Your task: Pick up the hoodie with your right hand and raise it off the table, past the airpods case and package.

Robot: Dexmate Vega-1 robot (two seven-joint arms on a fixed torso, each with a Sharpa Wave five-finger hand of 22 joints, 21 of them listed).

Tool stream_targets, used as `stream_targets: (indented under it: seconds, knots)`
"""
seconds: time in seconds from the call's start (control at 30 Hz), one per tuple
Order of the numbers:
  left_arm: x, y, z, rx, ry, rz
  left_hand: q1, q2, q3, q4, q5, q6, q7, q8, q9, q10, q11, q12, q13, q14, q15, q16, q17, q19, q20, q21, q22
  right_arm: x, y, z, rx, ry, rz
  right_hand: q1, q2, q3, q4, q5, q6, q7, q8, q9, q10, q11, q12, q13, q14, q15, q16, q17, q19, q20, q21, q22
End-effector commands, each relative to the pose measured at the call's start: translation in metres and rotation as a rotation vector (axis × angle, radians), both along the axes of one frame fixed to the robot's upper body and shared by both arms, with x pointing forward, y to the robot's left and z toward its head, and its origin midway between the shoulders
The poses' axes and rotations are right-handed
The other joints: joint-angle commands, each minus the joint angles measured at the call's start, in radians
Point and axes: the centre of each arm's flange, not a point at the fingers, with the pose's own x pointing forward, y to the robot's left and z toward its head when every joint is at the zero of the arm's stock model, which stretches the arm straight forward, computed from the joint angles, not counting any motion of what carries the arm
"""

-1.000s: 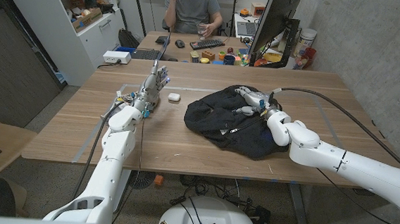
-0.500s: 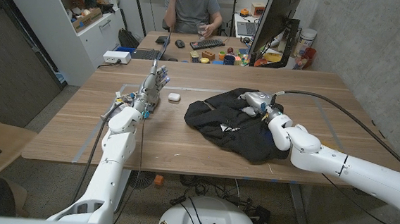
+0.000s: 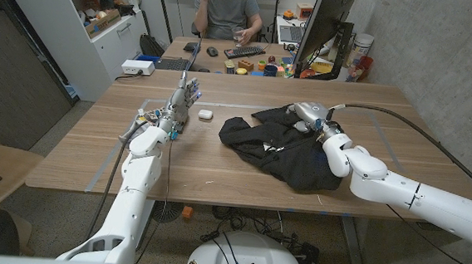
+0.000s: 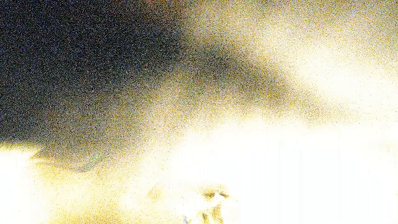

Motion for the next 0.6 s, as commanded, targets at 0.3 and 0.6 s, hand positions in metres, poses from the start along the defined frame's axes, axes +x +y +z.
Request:
stream_targets:
  seconds: [0.3,0.6]
  knots:
    - [0.012,0.000,0.001,-0.012,-0.004,-0.020,0.003,0.002,-0.003,0.006,0.007,0.016,0.000,0.005,0.002,0.009,-0.002,0.006,0.006,0.002,-0.001,0.009,0.005,0.009,0.000,0.005,0.004,-0.089,-0.010,0.108,-0.039,-0.199,0.098,0.094,0.042,0.039,-0.012,0.253,-0.017,0.004,0.074,0.104,0.112,-0.087,0.077,0.081,0.170,-0.182,0.068,0.484,0.055,-0.096,0.138,0.014]
    - [0.014,0.001,0.001,-0.018,-0.005,-0.023,0.001,0.002,-0.003,0.007,0.007,0.017,0.000,0.004,0.002,0.009,-0.004,0.005,0.006,0.002,-0.001,0.009,0.005,0.008,0.000,0.005,0.004,-0.121,-0.024,0.174,-0.032,-0.277,0.080,0.099,0.040,0.037,-0.013,0.269,-0.028,0.012,0.074,0.100,0.101,-0.083,0.074,0.079,0.170,-0.184,0.026,0.491,0.054,-0.096,0.150,-0.009]
